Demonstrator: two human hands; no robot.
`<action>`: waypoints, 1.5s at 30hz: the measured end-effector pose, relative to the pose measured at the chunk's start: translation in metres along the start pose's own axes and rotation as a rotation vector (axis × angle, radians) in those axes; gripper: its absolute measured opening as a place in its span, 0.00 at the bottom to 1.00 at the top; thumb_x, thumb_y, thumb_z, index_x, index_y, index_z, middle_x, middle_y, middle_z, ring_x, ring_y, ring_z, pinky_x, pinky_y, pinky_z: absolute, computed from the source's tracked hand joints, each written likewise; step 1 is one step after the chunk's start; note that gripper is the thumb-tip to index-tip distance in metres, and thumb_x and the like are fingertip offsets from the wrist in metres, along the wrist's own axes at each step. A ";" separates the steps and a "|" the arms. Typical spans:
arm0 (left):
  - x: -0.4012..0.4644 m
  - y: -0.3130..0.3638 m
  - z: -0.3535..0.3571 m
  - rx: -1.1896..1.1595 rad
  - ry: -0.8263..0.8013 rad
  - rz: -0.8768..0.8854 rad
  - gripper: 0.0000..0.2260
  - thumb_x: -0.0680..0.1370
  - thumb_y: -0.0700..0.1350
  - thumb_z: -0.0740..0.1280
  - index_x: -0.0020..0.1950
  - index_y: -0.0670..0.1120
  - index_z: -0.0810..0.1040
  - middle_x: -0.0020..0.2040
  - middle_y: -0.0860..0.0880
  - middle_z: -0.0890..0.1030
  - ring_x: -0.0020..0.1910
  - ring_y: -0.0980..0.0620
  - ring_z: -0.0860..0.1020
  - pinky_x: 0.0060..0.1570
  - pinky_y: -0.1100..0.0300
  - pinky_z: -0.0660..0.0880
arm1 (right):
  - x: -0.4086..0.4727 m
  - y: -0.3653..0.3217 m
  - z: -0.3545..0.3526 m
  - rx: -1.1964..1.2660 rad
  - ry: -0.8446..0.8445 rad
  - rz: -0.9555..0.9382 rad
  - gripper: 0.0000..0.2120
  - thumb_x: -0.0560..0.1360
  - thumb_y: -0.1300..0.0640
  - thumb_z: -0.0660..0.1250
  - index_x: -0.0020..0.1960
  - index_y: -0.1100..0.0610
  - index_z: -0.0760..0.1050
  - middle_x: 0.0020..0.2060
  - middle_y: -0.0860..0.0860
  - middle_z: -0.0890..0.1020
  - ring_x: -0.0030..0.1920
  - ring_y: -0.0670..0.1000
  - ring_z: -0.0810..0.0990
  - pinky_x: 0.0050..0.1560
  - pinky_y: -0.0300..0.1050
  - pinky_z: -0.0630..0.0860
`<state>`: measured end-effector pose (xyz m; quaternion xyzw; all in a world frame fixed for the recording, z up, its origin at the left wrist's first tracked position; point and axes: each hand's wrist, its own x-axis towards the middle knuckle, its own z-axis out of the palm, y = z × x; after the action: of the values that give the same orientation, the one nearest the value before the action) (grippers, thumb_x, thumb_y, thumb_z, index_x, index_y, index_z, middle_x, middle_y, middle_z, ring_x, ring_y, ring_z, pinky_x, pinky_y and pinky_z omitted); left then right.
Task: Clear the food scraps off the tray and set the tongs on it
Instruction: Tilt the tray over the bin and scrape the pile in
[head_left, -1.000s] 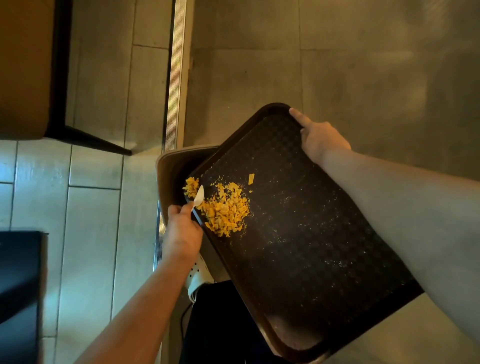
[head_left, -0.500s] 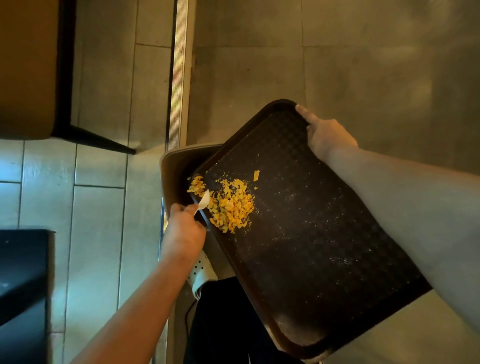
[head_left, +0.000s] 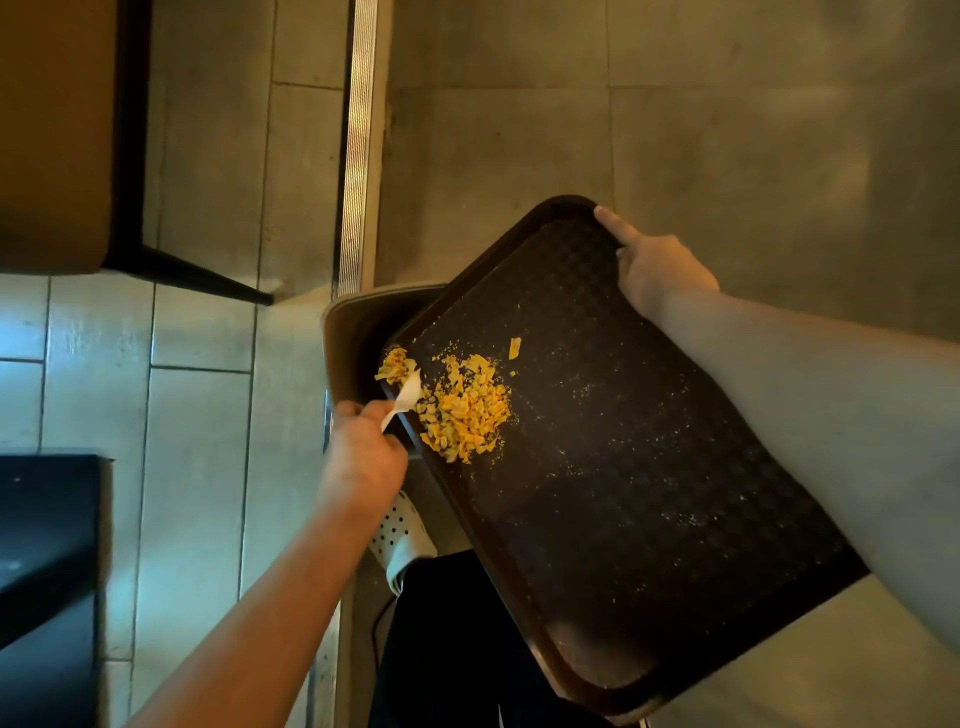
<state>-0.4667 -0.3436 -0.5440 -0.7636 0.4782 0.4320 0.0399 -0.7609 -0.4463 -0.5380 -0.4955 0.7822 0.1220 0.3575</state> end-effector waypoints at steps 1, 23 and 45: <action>-0.003 -0.001 0.002 0.033 -0.015 0.016 0.19 0.78 0.35 0.58 0.69 0.45 0.69 0.61 0.45 0.67 0.49 0.50 0.73 0.55 0.56 0.74 | 0.000 0.000 0.000 0.000 0.000 0.000 0.26 0.83 0.56 0.46 0.73 0.32 0.45 0.54 0.61 0.76 0.49 0.60 0.77 0.52 0.56 0.74; -0.026 -0.056 0.025 0.120 -0.152 0.378 0.21 0.78 0.35 0.58 0.69 0.48 0.68 0.59 0.49 0.68 0.44 0.50 0.76 0.49 0.56 0.77 | -0.002 0.005 0.003 -0.102 0.038 -0.019 0.29 0.83 0.61 0.47 0.75 0.38 0.42 0.57 0.62 0.77 0.53 0.62 0.78 0.58 0.60 0.74; 0.020 -0.020 0.005 -0.004 0.051 0.072 0.22 0.78 0.35 0.58 0.72 0.49 0.65 0.64 0.45 0.65 0.55 0.48 0.72 0.58 0.54 0.72 | -0.013 -0.004 0.000 -0.070 0.022 0.009 0.27 0.83 0.59 0.46 0.75 0.36 0.44 0.54 0.63 0.77 0.48 0.61 0.78 0.54 0.59 0.76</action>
<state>-0.4514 -0.3446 -0.5685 -0.7566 0.5056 0.4146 0.0106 -0.7540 -0.4396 -0.5290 -0.5056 0.7834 0.1454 0.3310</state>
